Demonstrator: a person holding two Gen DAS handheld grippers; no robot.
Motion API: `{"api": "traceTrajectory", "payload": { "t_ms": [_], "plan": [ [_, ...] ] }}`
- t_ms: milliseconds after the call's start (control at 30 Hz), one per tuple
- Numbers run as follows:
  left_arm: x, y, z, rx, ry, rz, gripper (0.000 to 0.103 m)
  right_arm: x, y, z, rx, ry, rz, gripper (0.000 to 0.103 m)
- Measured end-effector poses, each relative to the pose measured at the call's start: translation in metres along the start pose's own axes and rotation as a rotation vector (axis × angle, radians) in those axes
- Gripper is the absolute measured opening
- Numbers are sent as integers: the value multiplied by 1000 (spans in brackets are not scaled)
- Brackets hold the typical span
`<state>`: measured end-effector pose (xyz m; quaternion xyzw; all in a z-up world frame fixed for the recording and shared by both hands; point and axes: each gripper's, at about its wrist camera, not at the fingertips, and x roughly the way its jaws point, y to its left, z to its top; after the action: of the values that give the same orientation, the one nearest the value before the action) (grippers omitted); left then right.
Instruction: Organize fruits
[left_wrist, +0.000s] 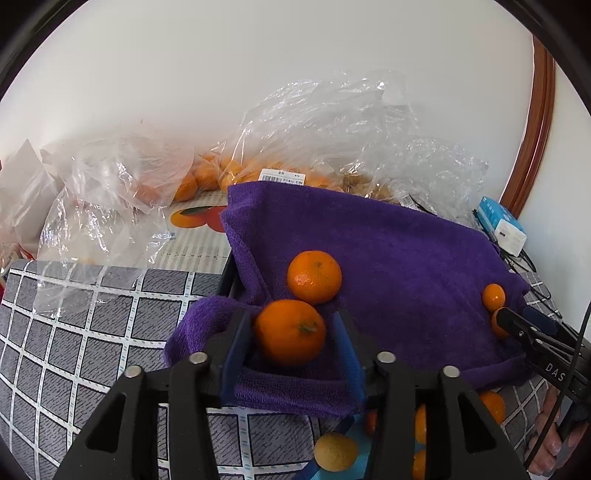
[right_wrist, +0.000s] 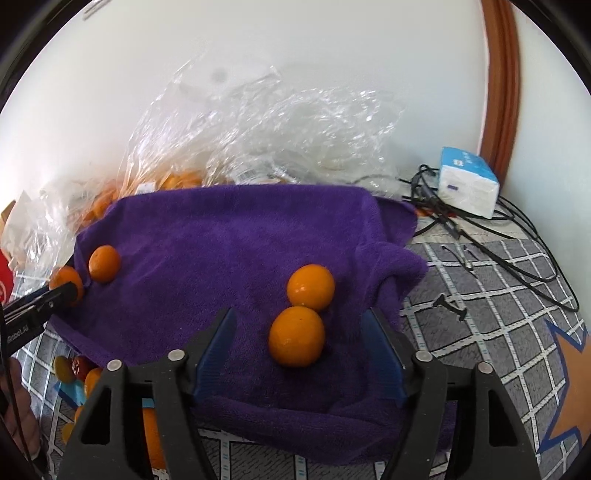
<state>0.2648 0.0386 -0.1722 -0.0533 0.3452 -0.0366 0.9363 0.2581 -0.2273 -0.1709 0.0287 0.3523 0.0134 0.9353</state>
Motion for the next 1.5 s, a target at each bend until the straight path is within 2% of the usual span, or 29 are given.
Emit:
{"api": "traceTrajectory", "payload": {
  "t_ms": [100, 233, 533, 633, 767, 867, 1033, 1167, 1400, 1500],
  "plan": [
    [-7, 1, 1, -7, -30, -16, 58, -3, -4, 1, 21, 1, 10, 72],
    [-13, 3, 3, -13, -51, -23, 59, -14, -3, 4, 28, -25, 14, 72],
    [-32, 8, 10, 6, -99, -6, 59, -51, 15, 1, -4, -15, -22, 72],
    [-51, 11, 19, -2, -119, -34, 59, -57, 16, -11, 44, 25, -5, 72],
    [-84, 13, 21, 34, -146, -14, 59, -68, 31, -25, -23, 47, -21, 71],
    [-100, 23, 9, 43, -132, 0, 62, -76, 42, -30, -69, 35, -21, 69],
    [-108, 61, -30, -5, -60, 43, 62, -80, 58, -39, -78, 31, 1, 56],
    [-109, 84, -58, -72, -4, 57, 62, -78, 66, -49, -64, 52, 47, 55],
    [-104, 92, -84, -104, 10, 49, 62, -61, 73, -53, -109, 72, 45, 55],
    [-110, 93, -86, -114, -15, 30, 62, -49, 65, -48, -35, 118, 120, 55]
  ]
}}
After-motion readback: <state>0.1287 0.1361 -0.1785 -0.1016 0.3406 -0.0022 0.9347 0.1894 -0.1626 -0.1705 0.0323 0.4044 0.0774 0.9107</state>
